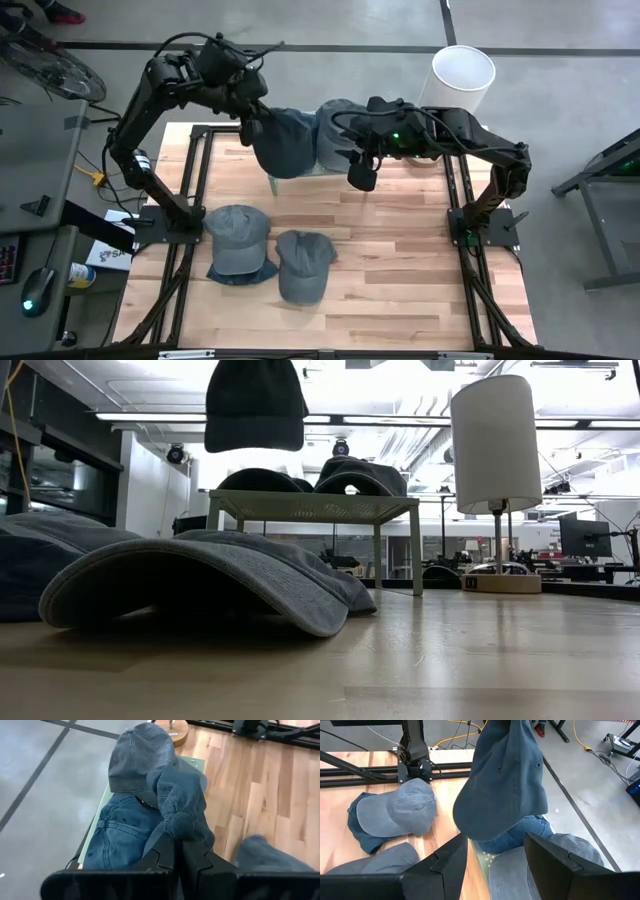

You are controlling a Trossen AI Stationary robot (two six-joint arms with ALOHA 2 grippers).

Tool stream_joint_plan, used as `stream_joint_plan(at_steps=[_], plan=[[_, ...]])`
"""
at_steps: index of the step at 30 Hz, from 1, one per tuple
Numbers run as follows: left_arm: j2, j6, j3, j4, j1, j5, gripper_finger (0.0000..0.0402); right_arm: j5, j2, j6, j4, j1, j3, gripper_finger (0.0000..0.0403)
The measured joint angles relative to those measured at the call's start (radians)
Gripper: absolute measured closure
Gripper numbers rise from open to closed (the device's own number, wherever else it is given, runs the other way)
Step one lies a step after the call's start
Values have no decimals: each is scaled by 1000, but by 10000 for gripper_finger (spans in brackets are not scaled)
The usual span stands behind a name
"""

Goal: Pick & Place hat
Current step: Stack the right blue cap on the blue cap on the shelf

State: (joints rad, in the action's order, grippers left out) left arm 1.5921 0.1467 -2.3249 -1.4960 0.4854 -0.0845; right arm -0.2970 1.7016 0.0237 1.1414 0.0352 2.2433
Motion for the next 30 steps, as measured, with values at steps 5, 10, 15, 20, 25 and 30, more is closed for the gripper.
stream_joint_plan(at_steps=[5,10,15,20,25,30], plan=[[0,16,0,2,35,-57,402,0,0,4,5,0,0,214],[7,33,0,3,34,-67,402,0,0,7,5,0,0,214],[6,43,0,3,32,-81,402,0,0,7,4,0,0,214],[14,56,0,3,32,-58,402,0,0,14,4,0,0,214],[32,67,0,3,32,-55,402,0,0,14,8,0,0,214],[51,76,0,2,32,-53,402,0,0,21,23,0,0,214]])
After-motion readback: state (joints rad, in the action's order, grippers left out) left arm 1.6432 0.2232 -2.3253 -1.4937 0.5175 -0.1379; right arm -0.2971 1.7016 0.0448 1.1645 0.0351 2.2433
